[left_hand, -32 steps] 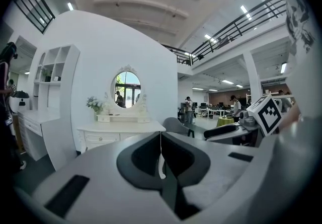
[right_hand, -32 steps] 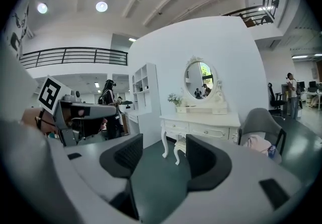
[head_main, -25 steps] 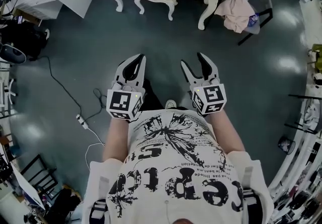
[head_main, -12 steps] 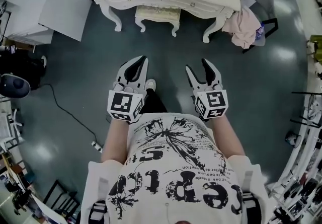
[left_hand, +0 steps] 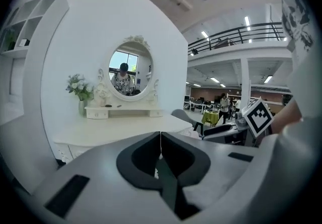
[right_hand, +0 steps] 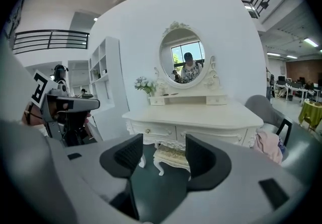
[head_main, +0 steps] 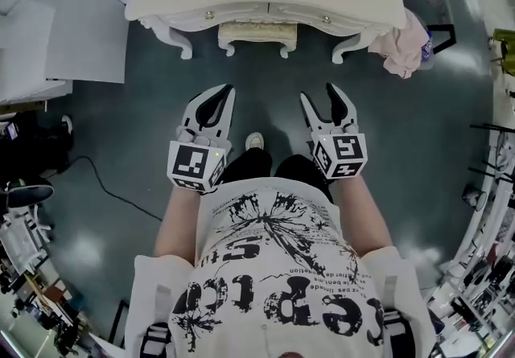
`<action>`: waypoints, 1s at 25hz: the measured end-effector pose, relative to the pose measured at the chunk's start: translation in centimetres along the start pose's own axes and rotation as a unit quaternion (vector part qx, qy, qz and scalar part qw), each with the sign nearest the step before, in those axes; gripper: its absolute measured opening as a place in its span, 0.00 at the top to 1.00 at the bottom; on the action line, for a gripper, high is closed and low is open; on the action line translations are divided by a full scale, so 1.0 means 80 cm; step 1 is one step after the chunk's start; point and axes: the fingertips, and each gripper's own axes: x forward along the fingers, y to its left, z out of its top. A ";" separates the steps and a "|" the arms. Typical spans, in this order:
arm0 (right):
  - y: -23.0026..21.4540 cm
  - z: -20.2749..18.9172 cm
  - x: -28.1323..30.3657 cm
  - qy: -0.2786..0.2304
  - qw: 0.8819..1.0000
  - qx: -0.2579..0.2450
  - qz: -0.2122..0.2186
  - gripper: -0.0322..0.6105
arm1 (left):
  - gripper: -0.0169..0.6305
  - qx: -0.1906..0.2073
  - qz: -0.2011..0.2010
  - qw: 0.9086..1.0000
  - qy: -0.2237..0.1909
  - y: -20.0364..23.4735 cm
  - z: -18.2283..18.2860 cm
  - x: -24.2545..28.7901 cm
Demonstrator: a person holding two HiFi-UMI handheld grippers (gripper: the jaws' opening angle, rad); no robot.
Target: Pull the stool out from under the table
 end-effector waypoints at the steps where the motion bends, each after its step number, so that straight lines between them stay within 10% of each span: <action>1: -0.003 -0.002 0.017 0.005 1.000 -0.003 -0.002 0.55 | 0.94 -0.005 -0.001 1.000 0.003 0.010 -0.006 0.009; 14: -0.084 -0.192 0.223 0.078 0.996 -0.042 -0.016 0.55 | 0.94 -0.068 0.038 0.996 0.037 0.100 -0.206 0.101; 25: -0.166 -0.427 0.390 0.124 0.989 -0.071 -0.040 0.55 | 0.94 -0.086 0.062 0.992 0.070 0.117 -0.471 0.209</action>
